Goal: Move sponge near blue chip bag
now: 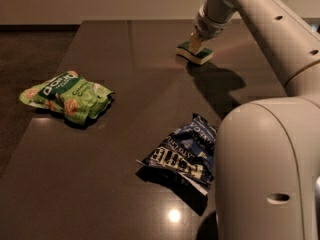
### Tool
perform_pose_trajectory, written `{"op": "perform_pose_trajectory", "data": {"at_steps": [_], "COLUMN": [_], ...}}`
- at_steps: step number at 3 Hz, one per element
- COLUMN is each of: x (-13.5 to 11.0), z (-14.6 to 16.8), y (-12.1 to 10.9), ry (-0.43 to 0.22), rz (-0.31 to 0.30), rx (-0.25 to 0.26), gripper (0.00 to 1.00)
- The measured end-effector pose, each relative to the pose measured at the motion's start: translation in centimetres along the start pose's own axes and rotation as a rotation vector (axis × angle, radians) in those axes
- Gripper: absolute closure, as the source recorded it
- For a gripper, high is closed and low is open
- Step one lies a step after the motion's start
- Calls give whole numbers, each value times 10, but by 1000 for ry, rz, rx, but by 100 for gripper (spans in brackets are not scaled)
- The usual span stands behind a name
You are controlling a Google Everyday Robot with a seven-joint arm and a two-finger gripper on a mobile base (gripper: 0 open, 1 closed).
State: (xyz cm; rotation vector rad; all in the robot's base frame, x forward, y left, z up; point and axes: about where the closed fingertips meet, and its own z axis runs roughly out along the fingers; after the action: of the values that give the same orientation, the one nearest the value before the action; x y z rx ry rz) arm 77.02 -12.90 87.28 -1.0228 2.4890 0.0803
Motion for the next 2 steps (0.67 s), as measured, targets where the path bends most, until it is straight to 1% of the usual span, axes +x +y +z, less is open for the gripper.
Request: {"op": "perform_pose_trajectory", "data": {"at_steps": [2], "x": [22], "z": [-33], "y": [26], "ry": [-10], "rz": [-64], "rx": [-24], "gripper": [100]}}
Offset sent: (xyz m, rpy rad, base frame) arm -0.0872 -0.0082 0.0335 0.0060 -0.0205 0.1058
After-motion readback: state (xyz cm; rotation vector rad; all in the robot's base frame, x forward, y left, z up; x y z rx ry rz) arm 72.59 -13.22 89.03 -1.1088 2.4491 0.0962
